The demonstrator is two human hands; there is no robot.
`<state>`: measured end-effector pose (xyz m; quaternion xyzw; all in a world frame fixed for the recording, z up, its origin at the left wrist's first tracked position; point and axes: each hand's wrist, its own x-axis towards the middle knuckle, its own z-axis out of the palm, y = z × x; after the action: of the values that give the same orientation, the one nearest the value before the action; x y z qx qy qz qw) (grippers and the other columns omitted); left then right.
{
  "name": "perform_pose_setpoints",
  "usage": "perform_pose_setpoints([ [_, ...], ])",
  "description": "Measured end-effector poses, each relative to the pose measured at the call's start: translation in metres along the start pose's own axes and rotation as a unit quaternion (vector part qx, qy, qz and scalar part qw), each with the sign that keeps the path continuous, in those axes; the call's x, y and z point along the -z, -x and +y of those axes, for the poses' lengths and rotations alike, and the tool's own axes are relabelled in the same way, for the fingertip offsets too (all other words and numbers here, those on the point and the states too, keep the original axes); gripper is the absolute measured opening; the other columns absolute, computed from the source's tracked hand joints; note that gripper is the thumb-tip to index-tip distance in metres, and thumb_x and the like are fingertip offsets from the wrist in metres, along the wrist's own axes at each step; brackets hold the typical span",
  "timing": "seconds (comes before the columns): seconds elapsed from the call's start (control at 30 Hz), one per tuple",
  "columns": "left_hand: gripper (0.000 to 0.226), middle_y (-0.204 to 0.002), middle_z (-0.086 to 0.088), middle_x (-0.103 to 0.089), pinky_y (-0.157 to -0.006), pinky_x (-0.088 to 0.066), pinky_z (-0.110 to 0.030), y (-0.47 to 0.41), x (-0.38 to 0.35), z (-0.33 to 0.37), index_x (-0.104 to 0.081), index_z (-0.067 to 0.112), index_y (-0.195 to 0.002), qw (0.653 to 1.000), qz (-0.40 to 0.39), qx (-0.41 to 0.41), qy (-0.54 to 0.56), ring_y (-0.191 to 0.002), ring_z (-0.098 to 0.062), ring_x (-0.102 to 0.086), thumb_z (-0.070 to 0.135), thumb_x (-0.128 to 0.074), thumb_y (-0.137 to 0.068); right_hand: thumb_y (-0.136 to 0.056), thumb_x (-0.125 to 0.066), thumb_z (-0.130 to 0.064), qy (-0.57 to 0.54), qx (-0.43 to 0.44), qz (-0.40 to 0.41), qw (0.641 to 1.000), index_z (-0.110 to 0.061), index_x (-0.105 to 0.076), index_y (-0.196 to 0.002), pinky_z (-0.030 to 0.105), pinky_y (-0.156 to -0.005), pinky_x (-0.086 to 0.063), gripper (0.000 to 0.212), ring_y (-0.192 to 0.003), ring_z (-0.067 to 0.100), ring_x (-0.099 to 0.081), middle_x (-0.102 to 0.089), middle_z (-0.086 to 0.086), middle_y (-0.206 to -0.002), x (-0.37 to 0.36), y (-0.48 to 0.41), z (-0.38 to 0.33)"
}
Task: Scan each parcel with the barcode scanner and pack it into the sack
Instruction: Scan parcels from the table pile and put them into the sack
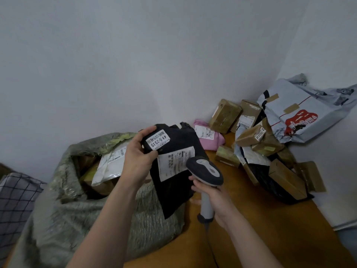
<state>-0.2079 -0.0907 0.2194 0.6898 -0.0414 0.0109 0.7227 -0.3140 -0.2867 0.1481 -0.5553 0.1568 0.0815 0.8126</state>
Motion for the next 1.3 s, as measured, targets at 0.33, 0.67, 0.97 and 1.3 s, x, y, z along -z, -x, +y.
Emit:
perform_pose_setpoints([
  [0.33, 0.066, -0.110, -0.009, -0.076, -0.075, -0.063, -0.037, -0.015, 0.076, -0.012, -0.068, 0.017, -0.126, 0.963, 0.184, 0.100, 0.167, -0.094, -0.026, -0.073, -0.029, -0.046, -0.083, -0.086, -0.075, -0.021, -0.079, -0.113, -0.005, 0.991, -0.013, -0.080, -0.108, 0.035, -0.070, -0.054, 0.024, -0.099, 0.024, -0.066, -0.073, 0.009, -0.120, -0.080, -0.035, 0.039],
  [0.67, 0.031, -0.142, -0.009, -0.053, -0.112, -0.036, -0.049, -0.056, 0.186, -0.068, -0.076, 0.027, -0.111, 0.813, 0.118, 0.104, -0.561, -0.137, -0.035, -0.038, 0.042, -0.064, -0.086, -0.085, -0.080, -0.026, 0.065, -0.052, 0.058, 0.995, -0.029, -0.069, -0.119, 0.037, -0.078, -0.056, 0.035, -0.102, 0.022, -0.071, -0.077, -0.003, -0.109, -0.130, -0.061, 0.026],
  [0.97, 0.082, -0.174, -0.006, -0.008, -0.124, 0.006, -0.064, -0.168, 0.229, -0.100, -0.064, 0.022, -0.141, 0.699, -0.140, 0.187, -0.676, -0.159, -0.032, 0.010, 0.070, -0.011, -0.101, -0.091, -0.074, -0.024, 0.114, -0.001, 0.025, 0.993, -0.035, -0.064, -0.119, 0.031, -0.073, -0.051, 0.031, -0.093, 0.011, -0.075, -0.077, -0.012, -0.107, -0.167, -0.083, 0.005],
  [1.3, 0.088, -0.162, -0.012, -0.038, -0.117, -0.034, -0.056, -0.198, 0.245, -0.089, -0.050, 0.002, -0.147, 0.798, -0.040, 0.057, -0.599, -0.147, -0.033, -0.038, 0.068, -0.022, -0.095, -0.094, -0.073, -0.027, 0.130, -0.026, 0.020, 0.991, -0.034, -0.066, -0.122, 0.035, -0.087, -0.056, 0.029, -0.101, 0.013, -0.074, -0.077, -0.008, -0.114, -0.193, -0.123, 0.019],
])
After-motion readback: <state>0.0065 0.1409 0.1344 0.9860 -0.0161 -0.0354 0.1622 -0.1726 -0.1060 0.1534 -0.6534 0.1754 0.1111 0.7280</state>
